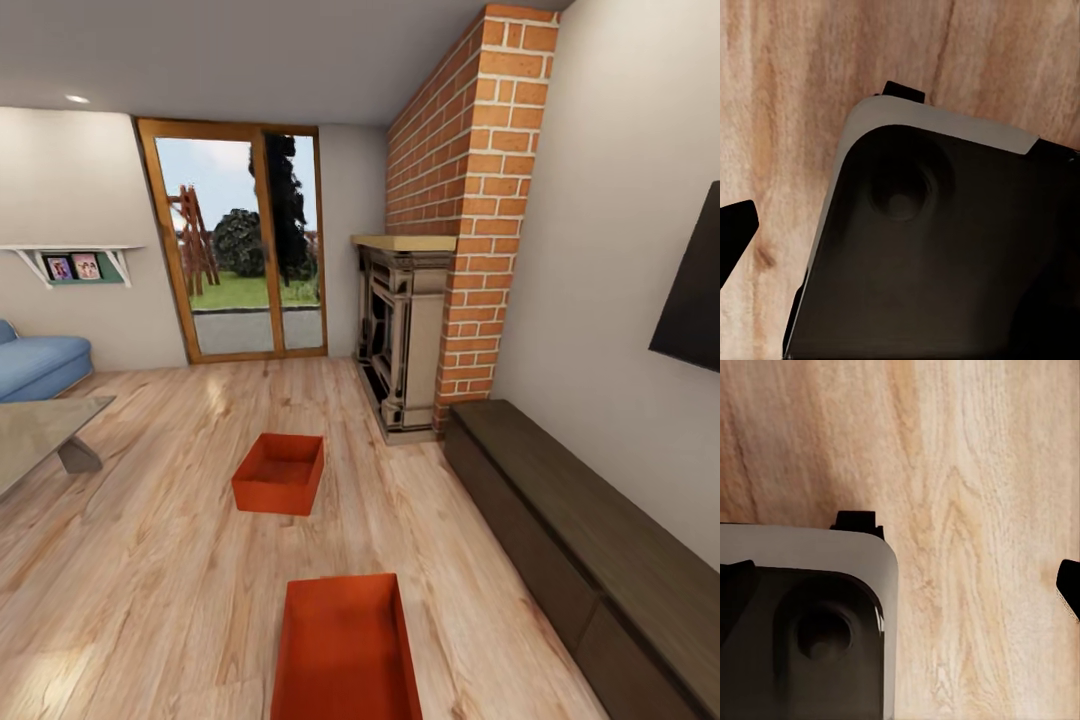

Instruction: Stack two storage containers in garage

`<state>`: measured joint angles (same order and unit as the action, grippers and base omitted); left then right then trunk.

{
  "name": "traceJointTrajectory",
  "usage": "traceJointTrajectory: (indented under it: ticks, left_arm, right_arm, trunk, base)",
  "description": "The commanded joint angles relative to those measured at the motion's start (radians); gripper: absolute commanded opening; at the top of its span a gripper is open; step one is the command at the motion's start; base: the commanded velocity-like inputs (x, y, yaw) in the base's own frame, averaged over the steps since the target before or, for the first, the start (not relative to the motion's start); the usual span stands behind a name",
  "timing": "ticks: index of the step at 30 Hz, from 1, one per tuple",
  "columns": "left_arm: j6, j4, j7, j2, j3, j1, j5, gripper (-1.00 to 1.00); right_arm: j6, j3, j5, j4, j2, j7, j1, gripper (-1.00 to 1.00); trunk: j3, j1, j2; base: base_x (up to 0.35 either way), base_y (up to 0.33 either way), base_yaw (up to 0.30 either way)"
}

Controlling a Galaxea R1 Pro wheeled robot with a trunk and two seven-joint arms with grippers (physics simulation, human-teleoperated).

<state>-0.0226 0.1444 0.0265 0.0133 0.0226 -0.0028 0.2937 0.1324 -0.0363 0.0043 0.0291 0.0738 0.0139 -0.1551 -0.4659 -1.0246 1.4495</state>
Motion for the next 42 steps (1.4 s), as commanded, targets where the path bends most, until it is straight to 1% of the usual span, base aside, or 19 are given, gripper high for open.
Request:
traceJointTrajectory:
  ticks: [1, 10, 18, 25, 36, 42]
  left_arm:
    - [-0.003, -0.004, 0.001, 0.0, 0.002, 0.0, 0.003, 1.0]
    - [-0.003, -0.006, 0.001, -0.001, 0.002, 0.0, 0.002, 1.0]
    - [-0.003, -0.008, 0.001, 0.0, 0.002, 0.0, 0.005, 1.0]
    - [-0.003, -0.008, 0.001, 0.001, 0.002, 0.0, 0.005, 1.0]
    - [-0.003, -0.008, 0.001, 0.001, 0.002, 0.0, 0.005, 1.0]
    - [-0.003, -0.008, 0.001, 0.001, 0.002, 0.0, 0.005, 1.0]
  right_arm:
    - [0.006, -0.004, 0.001, 0.003, 0.0, 0.001, -0.001, 1.0]
    - [0.006, -0.004, 0.002, 0.003, -0.001, 0.001, -0.001, 1.0]
    - [0.006, -0.005, 0.003, 0.003, -0.001, 0.001, -0.001, 1.0]
    - [0.006, -0.005, 0.003, 0.003, 0.004, 0.001, -0.001, 1.0]
    - [0.006, -0.006, 0.003, 0.003, 0.008, 0.001, -0.001, 1.0]
    - [0.006, -0.006, 0.003, 0.003, 0.008, 0.001, -0.001, 1.0]
  trunk:
    - [-0.001, 0.0, 0.0]
    - [-0.001, 0.0, 0.0]
    - [-0.001, 0.0, 0.0]
    - [-0.001, 0.0, 0.0]
    - [-0.001, 0.0, 0.0]
    - [-0.001, 0.0, 0.0]
  base:
    - [0.096, 0.0, 0.0]
    - [0.028, 0.0, 0.0]
    - [0.213, 0.0, 0.0]
    - [0.166, 0.0, 0.0]
    - [0.008, 0.0, 0.209]
    - [0.0, 0.0, 0.051]
